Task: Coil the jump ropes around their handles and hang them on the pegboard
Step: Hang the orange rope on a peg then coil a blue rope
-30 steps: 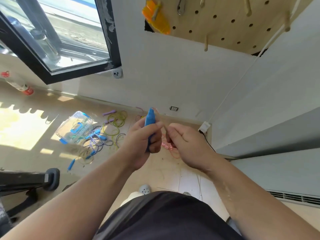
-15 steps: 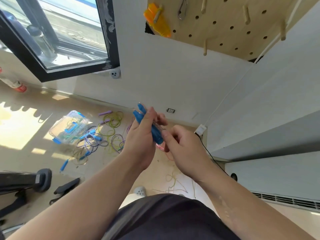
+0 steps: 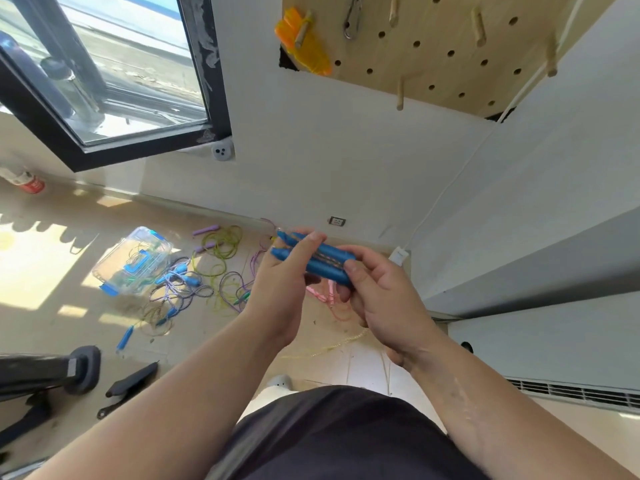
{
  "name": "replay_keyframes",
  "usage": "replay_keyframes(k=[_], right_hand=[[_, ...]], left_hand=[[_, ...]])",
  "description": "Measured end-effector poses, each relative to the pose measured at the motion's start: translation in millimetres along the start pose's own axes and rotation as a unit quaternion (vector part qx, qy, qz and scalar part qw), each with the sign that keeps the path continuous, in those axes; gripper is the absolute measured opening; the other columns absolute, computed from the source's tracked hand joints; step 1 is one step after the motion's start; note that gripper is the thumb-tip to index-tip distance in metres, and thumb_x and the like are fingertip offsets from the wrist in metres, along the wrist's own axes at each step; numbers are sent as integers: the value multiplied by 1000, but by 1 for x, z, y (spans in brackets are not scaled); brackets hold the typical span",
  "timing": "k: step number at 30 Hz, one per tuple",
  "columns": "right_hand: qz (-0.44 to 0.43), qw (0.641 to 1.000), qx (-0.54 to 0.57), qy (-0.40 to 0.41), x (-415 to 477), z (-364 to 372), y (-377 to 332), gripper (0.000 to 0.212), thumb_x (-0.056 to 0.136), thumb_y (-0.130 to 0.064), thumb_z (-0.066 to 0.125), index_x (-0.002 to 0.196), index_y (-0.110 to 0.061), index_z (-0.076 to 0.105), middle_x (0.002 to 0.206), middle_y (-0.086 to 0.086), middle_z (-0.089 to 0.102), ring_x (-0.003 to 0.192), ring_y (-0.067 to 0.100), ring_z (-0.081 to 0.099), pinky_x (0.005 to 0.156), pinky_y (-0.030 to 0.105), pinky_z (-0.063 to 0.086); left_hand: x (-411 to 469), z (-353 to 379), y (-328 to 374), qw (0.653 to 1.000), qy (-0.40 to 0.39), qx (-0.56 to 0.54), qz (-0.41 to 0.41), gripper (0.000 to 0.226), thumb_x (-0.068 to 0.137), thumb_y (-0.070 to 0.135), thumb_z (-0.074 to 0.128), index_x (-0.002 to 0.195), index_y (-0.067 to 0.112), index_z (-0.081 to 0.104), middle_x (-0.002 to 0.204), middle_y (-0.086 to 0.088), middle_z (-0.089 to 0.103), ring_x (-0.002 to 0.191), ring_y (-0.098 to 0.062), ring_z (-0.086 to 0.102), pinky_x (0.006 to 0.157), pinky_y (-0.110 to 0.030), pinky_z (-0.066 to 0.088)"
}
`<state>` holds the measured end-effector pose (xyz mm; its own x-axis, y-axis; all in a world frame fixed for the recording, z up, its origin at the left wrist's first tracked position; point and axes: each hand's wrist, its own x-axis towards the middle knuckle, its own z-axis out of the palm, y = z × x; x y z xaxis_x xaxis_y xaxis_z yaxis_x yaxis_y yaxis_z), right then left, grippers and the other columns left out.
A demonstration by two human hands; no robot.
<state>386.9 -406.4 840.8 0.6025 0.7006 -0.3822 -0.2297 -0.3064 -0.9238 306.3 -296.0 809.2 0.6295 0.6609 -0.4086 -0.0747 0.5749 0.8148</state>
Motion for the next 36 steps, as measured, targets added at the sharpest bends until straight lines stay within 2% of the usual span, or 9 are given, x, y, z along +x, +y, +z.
replay_keyframes(k=[4,5,8,9,13,20,24,28,36], right_hand=[[-6,996,-86,15,2,-11,3,24,108,-20,44,118,-28,65,62,-5,53,43,0,42,47,10,34],[-7,994,-109,10,2,-13,4,24,108,-21,44,118,-28,65,63,-5,53,45,0,43,48,10,34],[-1,990,-141,-12,4,-16,6,23,108,-19,45,117,-26,65,62,-7,54,48,-1,45,49,9,35],[1,990,-140,-19,5,-17,6,24,108,-19,45,115,-28,65,60,-10,54,48,-1,45,49,9,36],[0,989,-145,-43,5,-22,5,24,108,-19,44,115,-28,64,54,-14,54,46,-1,44,46,11,35],[-15,991,-133,-29,10,-27,4,24,107,-25,47,123,-28,65,61,-14,57,54,-1,48,53,12,39],[-23,990,-138,-23,10,-29,1,29,106,-23,49,134,-25,58,73,-16,60,61,-5,54,60,11,44],[-86,937,-338,-28,13,-43,-5,43,104,-30,53,146,-32,49,61,-17,47,60,0,49,66,22,44],[-130,909,-397,6,9,-57,-12,17,100,-27,59,92,-28,74,74,-11,69,72,8,62,74,40,51]], left_hand=[[9,-14,4,967,59,200,148,43,76,24,86,111,21,60,97,-3,66,84,-13,64,76,-28,52],[11,-20,5,920,45,307,239,41,80,24,83,114,21,61,96,0,66,86,-14,63,77,-28,51],[16,-29,13,678,-97,585,434,25,92,35,58,109,21,68,91,5,68,85,-22,61,75,-36,47],[14,-27,17,634,-143,634,420,33,94,46,50,109,22,67,91,6,68,83,-22,62,71,-34,44],[7,-18,26,593,-165,717,329,59,85,75,47,121,28,53,103,12,65,78,-15,60,54,-22,25],[5,-18,14,754,-166,585,248,38,83,50,76,98,28,49,79,13,59,68,-7,55,61,-30,44],[8,-17,10,781,-166,561,217,36,82,46,79,97,27,52,79,11,62,69,-6,57,66,-35,51],[12,-22,6,799,-171,555,157,39,83,52,76,99,29,49,80,10,64,67,-6,59,66,-34,53],[18,-19,3,899,-162,404,45,29,89,37,75,96,22,52,73,12,66,51,3,50,55,-21,39]])
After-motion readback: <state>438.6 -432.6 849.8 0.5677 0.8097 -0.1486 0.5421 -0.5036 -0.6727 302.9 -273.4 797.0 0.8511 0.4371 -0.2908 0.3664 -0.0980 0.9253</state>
